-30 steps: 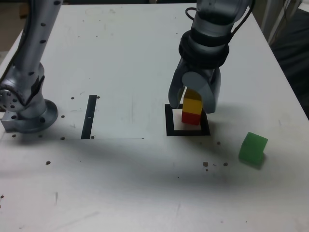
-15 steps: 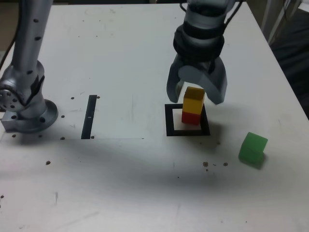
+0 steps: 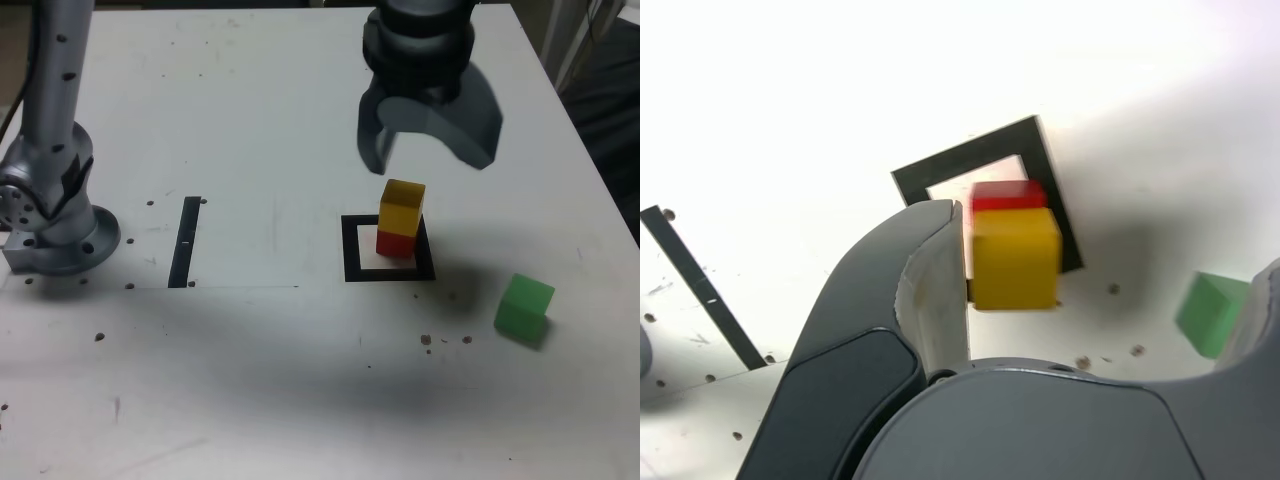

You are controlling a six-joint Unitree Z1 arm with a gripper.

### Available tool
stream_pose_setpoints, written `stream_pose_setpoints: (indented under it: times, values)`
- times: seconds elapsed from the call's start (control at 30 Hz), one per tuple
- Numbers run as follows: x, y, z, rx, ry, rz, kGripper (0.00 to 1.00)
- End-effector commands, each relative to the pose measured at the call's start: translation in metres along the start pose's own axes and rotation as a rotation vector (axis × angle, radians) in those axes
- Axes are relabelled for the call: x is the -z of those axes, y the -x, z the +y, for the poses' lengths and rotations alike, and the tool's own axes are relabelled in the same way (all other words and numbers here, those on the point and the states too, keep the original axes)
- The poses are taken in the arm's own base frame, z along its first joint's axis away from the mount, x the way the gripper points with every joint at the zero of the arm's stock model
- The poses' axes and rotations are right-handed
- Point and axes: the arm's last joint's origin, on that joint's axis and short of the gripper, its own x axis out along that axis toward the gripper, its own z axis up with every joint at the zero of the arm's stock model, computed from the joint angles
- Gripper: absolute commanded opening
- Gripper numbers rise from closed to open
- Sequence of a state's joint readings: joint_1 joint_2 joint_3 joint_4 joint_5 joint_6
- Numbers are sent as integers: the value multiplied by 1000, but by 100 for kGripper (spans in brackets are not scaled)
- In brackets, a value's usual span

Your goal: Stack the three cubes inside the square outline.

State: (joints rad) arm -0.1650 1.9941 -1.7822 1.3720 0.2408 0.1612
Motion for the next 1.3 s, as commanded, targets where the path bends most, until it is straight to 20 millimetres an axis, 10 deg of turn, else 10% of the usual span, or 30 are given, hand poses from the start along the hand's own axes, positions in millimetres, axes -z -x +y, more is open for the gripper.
stream_pose_setpoints:
  times: [0.0,0.5,1.27]
  values:
    - [-2,7,-1,-10,-11,-14,100]
    - [-46,14,-27,3,-127,-58,100]
    - [-99,-25,-58,126,-180,3,99]
